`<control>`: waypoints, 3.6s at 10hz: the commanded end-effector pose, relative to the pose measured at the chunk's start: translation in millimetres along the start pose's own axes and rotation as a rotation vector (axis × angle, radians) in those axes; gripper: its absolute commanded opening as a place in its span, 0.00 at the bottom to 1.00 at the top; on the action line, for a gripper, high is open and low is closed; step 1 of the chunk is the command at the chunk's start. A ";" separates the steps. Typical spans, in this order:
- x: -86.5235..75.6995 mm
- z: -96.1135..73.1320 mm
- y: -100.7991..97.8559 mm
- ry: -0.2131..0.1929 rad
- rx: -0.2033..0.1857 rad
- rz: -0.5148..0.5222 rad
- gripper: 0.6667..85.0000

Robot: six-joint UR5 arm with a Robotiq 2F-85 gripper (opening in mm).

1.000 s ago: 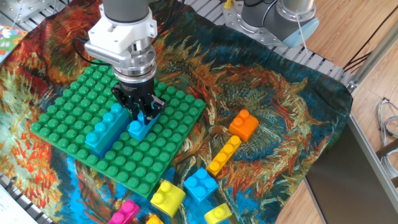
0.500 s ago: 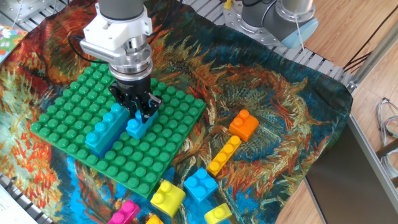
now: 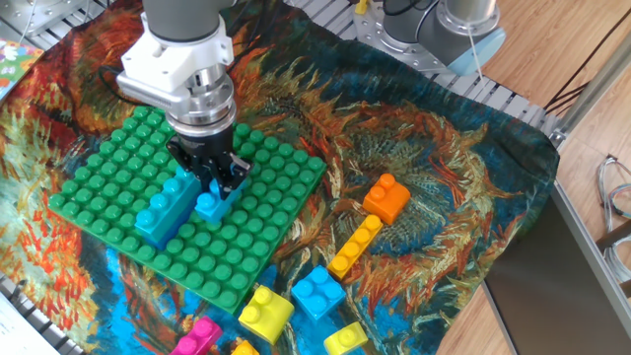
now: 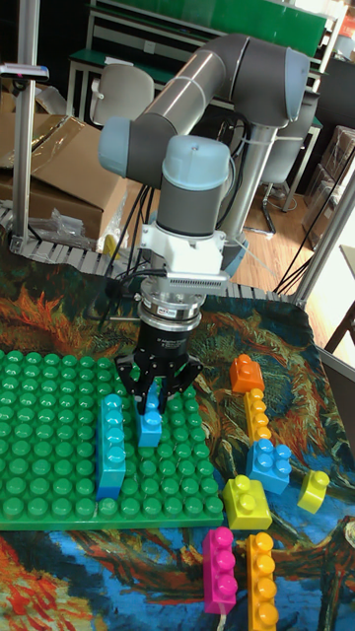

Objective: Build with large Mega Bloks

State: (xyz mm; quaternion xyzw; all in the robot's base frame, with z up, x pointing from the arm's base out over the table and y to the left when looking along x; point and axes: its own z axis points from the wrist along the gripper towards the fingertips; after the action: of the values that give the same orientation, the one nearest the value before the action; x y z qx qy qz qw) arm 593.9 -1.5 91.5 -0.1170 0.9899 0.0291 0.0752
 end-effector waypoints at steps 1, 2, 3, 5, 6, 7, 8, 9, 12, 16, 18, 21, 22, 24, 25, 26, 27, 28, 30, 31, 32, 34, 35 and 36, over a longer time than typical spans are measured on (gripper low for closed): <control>-6.7 -2.7 7.3 0.002 -0.026 0.017 0.01; -8.7 -2.7 5.6 -0.005 -0.019 0.004 0.01; -15.6 -2.8 5.1 -0.032 -0.017 0.001 0.01; -21.3 -0.1 0.9 -0.027 -0.024 -0.004 0.01; -22.1 4.5 -1.4 -0.026 -0.023 -0.002 0.01; -20.0 8.2 -3.8 -0.025 -0.020 -0.008 0.01; -16.8 12.0 -5.2 -0.024 -0.019 -0.006 0.01; -12.7 14.7 -6.4 -0.021 -0.017 -0.001 0.01; -2.6 12.0 -0.9 -0.014 -0.028 0.025 0.01; -1.3 12.4 0.7 -0.019 -0.036 0.033 0.01; -0.1 12.8 0.7 -0.022 -0.038 0.035 0.01; -0.1 13.2 -1.6 -0.027 -0.039 0.034 0.01; -1.7 14.9 -2.0 -0.032 -0.039 0.035 0.01; -4.6 18.5 -2.3 -0.037 -0.038 0.036 0.01; -5.6 19.2 -1.9 -0.038 -0.036 0.038 0.01; -6.0 20.1 -1.8 -0.037 -0.034 0.036 0.01; -6.0 21.3 -1.9 -0.037 -0.032 0.035 0.01; -5.4 20.6 -2.3 -0.036 -0.030 0.033 0.01; -3.5 16.7 -1.7 -0.031 -0.029 0.029 0.01; -9.0 16.4 0.5 -0.052 -0.037 0.025 0.01; -9.9 16.2 2.3 -0.056 -0.044 0.028 0.01; -12.2 16.1 1.7 -0.064 -0.042 0.030 0.01; -11.0 16.3 -1.6 -0.060 -0.030 0.028 0.01; -6.6 16.6 -4.1 -0.043 -0.019 0.025 0.01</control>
State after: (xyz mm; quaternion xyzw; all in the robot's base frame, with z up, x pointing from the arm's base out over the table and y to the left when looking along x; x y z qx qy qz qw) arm 603.9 -0.3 74.7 -0.1071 0.9886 0.0442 0.0964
